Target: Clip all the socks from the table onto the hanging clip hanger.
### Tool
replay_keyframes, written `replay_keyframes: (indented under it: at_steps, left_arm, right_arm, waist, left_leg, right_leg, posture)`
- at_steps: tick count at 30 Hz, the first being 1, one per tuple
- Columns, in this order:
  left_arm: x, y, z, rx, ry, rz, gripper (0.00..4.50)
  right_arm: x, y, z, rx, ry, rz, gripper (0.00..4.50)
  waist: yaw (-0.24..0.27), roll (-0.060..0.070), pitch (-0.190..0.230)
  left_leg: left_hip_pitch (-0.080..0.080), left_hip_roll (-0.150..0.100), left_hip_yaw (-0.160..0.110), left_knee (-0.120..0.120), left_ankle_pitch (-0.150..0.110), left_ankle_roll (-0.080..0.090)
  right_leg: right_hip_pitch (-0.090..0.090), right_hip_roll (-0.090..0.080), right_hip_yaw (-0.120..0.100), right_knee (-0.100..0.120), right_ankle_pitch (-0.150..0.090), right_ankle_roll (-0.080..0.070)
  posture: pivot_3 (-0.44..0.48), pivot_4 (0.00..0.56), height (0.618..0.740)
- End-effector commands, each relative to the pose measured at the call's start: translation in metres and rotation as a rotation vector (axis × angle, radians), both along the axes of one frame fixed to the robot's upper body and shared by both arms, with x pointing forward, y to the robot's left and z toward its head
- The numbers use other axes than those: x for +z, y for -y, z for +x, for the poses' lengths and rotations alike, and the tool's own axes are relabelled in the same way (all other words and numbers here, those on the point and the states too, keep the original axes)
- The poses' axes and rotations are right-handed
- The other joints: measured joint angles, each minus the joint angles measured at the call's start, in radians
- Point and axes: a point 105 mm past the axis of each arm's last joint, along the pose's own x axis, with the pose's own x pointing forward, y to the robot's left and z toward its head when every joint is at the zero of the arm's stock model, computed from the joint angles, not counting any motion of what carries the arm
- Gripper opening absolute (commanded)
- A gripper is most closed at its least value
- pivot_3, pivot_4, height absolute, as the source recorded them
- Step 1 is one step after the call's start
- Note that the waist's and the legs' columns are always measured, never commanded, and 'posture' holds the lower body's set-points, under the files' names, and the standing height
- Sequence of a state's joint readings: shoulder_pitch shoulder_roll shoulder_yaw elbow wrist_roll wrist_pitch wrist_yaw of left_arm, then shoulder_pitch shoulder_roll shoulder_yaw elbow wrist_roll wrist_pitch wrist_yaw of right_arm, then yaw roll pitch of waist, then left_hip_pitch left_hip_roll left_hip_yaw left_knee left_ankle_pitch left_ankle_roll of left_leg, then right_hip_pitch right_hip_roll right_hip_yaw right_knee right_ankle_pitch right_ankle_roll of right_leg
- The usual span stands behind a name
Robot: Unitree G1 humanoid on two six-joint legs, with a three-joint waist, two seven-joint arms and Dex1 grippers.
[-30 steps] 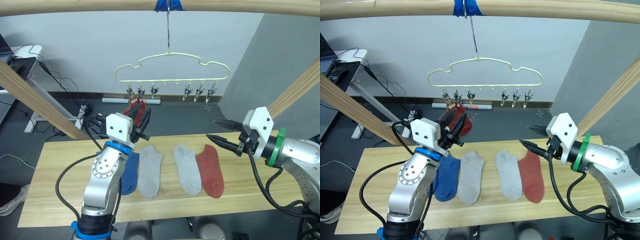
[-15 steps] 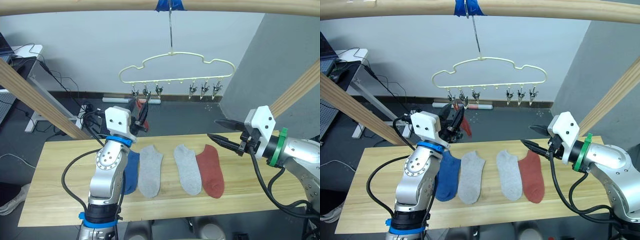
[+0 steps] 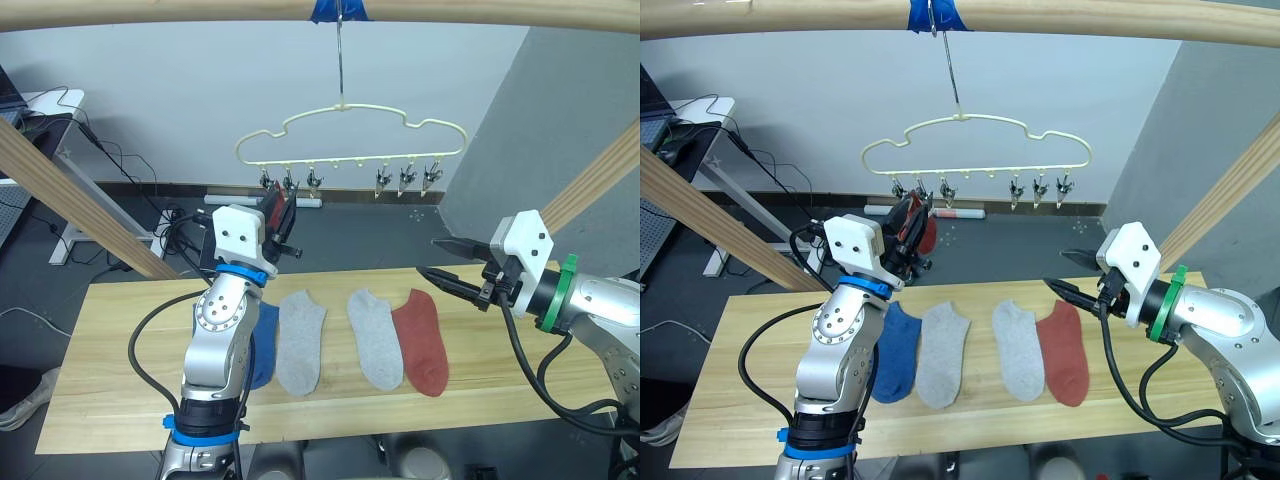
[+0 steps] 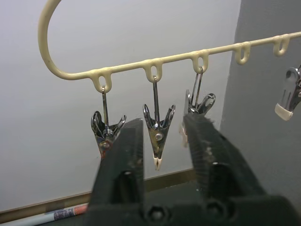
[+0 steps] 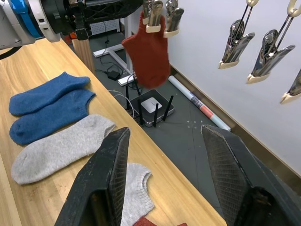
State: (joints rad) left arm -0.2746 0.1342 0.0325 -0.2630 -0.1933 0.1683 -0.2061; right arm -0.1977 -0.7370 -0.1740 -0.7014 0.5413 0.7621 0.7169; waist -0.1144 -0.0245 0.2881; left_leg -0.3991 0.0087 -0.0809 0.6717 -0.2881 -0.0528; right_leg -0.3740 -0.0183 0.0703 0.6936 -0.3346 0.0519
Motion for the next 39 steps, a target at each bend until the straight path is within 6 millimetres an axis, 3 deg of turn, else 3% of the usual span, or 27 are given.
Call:
replay_keyframes:
  at_steps: [1,12,39]
  left_arm:
    - [0.007,0.000,0.000,0.007,0.028,-0.004,1.52]
    - [0.000,0.002,0.009,0.006,-0.008,-0.018,1.52]
    - [0.017,0.006,0.030,0.013,0.050,-0.050,1.52]
  right_arm:
    - [0.008,-0.002,-0.004,0.017,0.033,0.005,2.54]
    - [0.009,-0.005,-0.005,0.035,0.028,0.014,2.54]
    - [0.011,-0.006,-0.007,0.056,0.010,0.028,2.54]
  waist:
    - [0.000,0.000,0.000]
    - [0.000,0.000,0.000]
    - [0.000,0.000,0.000]
  left_leg:
    - [0.000,0.000,0.000,0.000,0.000,0.000]
    - [0.000,0.000,0.000,0.000,0.000,0.000]
    - [-0.001,0.000,0.000,0.000,0.000,0.000]
  right_leg:
    - [0.000,0.000,0.000,0.000,0.000,0.000]
    - [0.000,0.000,0.000,0.000,0.000,0.000]
    - [0.000,0.000,0.000,-0.003,0.000,0.001]
  posture:
    - [-0.238,0.285,0.740]
    - [-0.241,0.284,0.740]
    - [-0.250,0.283,0.740]
